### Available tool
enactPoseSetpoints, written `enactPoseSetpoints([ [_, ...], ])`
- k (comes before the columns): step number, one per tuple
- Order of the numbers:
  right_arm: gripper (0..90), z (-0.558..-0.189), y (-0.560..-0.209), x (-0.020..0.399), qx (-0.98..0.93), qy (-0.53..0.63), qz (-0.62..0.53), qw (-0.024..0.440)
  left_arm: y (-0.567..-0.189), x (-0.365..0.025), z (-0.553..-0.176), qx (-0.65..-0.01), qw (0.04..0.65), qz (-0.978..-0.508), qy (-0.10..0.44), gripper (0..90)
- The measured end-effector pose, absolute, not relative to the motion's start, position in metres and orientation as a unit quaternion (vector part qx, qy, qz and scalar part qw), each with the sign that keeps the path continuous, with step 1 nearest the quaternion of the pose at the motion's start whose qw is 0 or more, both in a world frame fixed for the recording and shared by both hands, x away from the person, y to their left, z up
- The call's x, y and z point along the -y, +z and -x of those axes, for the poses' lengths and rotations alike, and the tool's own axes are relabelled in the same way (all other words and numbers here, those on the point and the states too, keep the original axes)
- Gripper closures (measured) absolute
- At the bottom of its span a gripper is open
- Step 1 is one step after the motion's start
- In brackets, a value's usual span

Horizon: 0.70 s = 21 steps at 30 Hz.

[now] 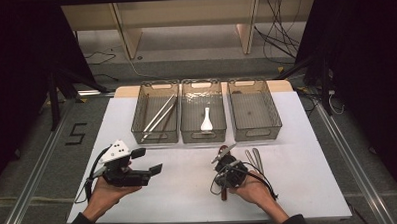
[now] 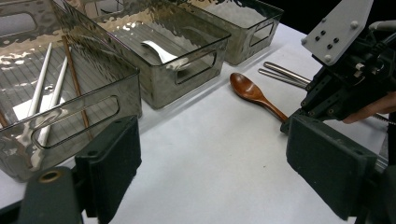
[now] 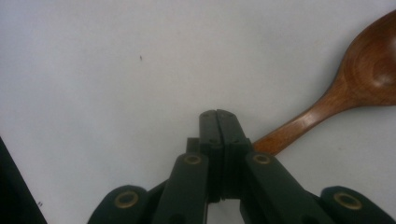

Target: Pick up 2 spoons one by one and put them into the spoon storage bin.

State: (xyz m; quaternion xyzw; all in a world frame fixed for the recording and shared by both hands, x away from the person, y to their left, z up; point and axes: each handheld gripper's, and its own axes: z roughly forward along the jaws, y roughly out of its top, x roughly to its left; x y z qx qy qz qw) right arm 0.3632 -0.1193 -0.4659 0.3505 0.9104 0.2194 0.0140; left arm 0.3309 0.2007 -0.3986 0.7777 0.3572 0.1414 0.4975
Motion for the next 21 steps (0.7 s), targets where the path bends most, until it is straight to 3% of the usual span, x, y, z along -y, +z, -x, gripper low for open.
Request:
enactPoseSetpoints([
  [21, 90.0, -0.366, -0.463, 0.148, -0.906, 0.192, -0.375, 0.040, -0.399, -0.200, -0.331, -0.354, 0.495, -0.781, 0.142, 17.1],
])
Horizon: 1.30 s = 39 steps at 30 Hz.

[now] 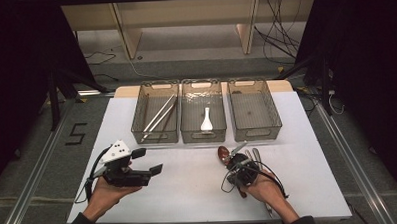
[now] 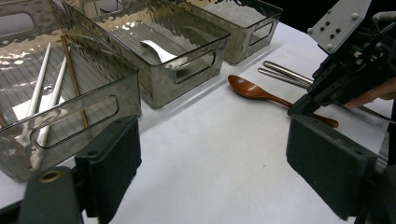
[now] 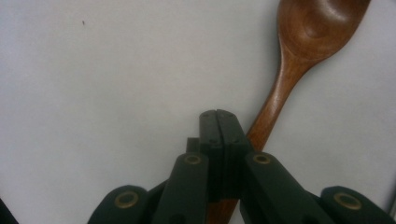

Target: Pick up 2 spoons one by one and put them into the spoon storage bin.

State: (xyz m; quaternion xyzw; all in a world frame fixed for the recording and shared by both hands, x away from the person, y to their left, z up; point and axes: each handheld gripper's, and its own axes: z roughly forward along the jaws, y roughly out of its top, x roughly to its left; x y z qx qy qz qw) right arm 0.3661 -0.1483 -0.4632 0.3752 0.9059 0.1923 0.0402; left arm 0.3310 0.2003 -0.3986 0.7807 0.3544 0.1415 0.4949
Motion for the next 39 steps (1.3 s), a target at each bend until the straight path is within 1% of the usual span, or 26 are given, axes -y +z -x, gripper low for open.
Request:
enactPoseSetpoints([
  [18, 90.0, -0.375, -0.459, 0.164, -0.900, 0.185, -0.390, 0.052, -0.399, -0.200, -0.331, -0.353, 0.495, -0.781, 0.142, 17.1],
  [25, 90.0, -0.376, -0.458, 0.166, -0.900, 0.176, -0.393, 0.067, -0.399, -0.200, -0.331, -0.355, 0.496, -0.780, 0.142, 17.1],
  [30, 89.1, -0.377, -0.453, 0.168, -0.897, 0.192, -0.395, 0.059, -0.399, -0.200, -0.331, -0.354, 0.495, -0.781, 0.143, 17.1],
  [31, 85.7, -0.377, -0.450, 0.168, -0.896, 0.196, -0.393, 0.062, -0.399, -0.200, -0.331, -0.353, 0.495, -0.781, 0.143, 17.1],
  [34, 70.7, -0.380, -0.442, 0.170, -0.890, 0.213, -0.397, 0.068, -0.399, -0.200, -0.331, -0.353, 0.495, -0.781, 0.143, 17.1],
  [36, 63.6, -0.384, -0.439, 0.172, -0.886, 0.220, -0.402, 0.069, -0.399, -0.200, -0.331, -0.353, 0.494, -0.782, 0.143, 17.1],
  [38, 53.5, -0.388, -0.438, 0.173, -0.884, 0.220, -0.406, 0.067, -0.399, -0.200, -0.331, -0.353, 0.494, -0.782, 0.144, 17.1],
  [39, 50.5, -0.390, -0.438, 0.173, -0.883, 0.216, -0.412, 0.065, -0.399, -0.200, -0.331, -0.353, 0.494, -0.782, 0.144, 17.1],
])
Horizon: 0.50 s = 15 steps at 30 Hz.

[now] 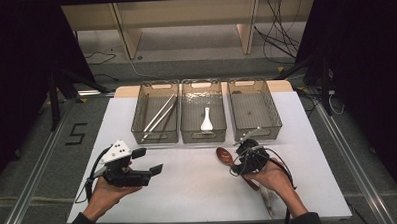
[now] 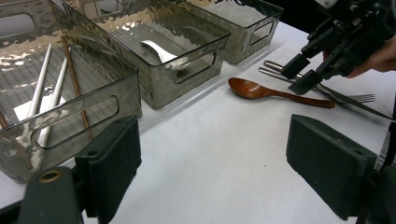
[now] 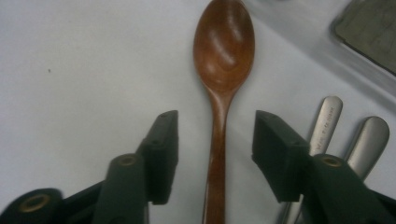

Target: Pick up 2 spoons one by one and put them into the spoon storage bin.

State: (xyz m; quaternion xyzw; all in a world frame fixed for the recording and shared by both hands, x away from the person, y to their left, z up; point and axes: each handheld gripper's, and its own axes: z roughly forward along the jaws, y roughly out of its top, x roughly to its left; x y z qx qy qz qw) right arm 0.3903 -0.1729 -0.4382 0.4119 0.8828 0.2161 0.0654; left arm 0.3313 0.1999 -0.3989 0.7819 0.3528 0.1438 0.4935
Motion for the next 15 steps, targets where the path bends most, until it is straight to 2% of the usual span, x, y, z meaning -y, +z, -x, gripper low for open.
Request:
enactPoseSetpoints([
  [4, 43.9, -0.398, -0.441, 0.173, -0.881, 0.209, -0.421, 0.057, -0.399, -0.200, -0.331, -0.353, 0.494, -0.782, 0.144, 17.1],
  [8, 41.2, -0.403, -0.447, 0.171, -0.885, 0.192, -0.422, 0.046, -0.399, -0.200, -0.332, -0.353, 0.494, -0.782, 0.144, 17.1],
  [15, 47.7, -0.409, -0.453, 0.169, -0.890, 0.171, -0.422, 0.038, -0.399, -0.199, -0.331, -0.352, 0.494, -0.782, 0.143, 17.1],
])
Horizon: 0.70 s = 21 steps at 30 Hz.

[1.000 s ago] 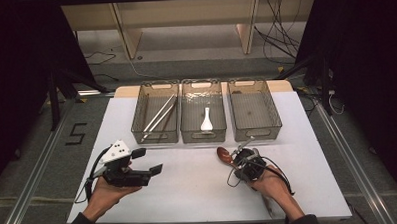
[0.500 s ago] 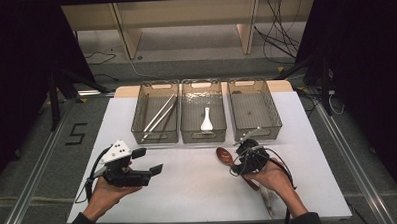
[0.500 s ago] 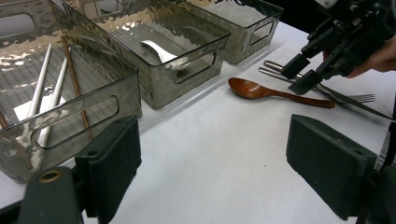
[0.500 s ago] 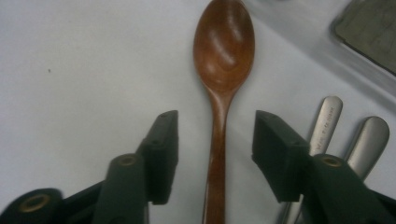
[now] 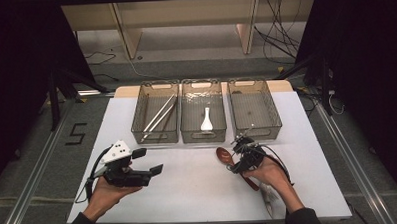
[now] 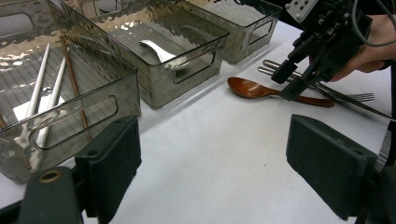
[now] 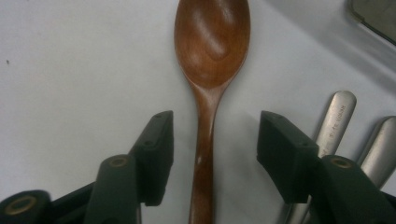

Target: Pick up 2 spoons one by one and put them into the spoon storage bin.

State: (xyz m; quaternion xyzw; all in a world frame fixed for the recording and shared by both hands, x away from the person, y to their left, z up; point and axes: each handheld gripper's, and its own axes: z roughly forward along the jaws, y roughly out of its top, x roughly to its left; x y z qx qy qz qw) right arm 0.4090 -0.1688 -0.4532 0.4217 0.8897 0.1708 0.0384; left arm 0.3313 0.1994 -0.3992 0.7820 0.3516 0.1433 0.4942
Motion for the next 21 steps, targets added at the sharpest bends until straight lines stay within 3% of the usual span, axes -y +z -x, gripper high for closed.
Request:
enactPoseSetpoints([
  [10, 65.6, -0.4106, -0.4566, 0.1662, -0.896, 0.156, -0.414, 0.039, -0.3991, -0.1997, -0.3314, -0.351, 0.494, -0.782, 0.144, 17.1],
  [21, 78.7, -0.4082, -0.4581, 0.1610, -0.904, 0.140, -0.401, 0.046, -0.3991, -0.1996, -0.3313, -0.351, 0.494, -0.782, 0.145, 17.1],
])
